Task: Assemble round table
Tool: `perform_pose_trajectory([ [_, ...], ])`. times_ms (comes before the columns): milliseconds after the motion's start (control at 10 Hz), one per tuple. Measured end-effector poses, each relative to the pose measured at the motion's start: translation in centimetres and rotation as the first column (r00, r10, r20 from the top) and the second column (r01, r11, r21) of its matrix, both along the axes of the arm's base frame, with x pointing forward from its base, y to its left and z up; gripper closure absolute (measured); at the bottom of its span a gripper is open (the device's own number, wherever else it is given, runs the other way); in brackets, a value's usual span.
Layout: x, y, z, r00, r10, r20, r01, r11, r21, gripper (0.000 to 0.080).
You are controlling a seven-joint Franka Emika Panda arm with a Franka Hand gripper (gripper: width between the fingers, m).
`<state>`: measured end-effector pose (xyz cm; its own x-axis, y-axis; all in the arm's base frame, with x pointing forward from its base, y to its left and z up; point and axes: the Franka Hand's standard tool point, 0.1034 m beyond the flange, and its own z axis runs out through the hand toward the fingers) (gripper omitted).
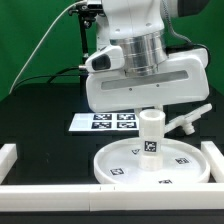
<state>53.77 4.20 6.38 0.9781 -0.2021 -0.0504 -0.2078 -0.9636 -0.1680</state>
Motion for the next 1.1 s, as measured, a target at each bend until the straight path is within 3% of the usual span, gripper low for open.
perform_pose_trajectory([
  [100, -0.1, 0.1, 0.2, 1.000, 0.022, -0.009, -0.022, 1.000, -0.003, 0.0798],
  [200, -0.1, 0.3, 1.2, 0.998, 0.045, -0.038, -0.046, 0.999, -0.003, 0.0720],
  [400, 0.4, 0.4, 2.5, 0.991, 0.122, -0.052, -0.122, 0.993, -0.004, 0.0395],
  [500, 0.5, 0.3, 2.5, 0.980, 0.194, -0.034, -0.195, 0.981, -0.007, 0.0395],
  [600, 0.4, -0.2, 1.8, 0.983, 0.183, 0.002, -0.183, 0.983, 0.006, 0.0223],
  [700, 0.2, -0.3, 1.7, 0.984, 0.177, -0.002, -0.177, 0.984, 0.008, 0.0223],
  [800, 0.2, -0.2, 1.7, 0.984, 0.179, -0.001, -0.179, 0.984, 0.007, 0.0164],
  [1100, 1.0, -0.3, 1.8, 0.978, 0.207, 0.009, -0.207, 0.978, -0.010, 0.0151],
])
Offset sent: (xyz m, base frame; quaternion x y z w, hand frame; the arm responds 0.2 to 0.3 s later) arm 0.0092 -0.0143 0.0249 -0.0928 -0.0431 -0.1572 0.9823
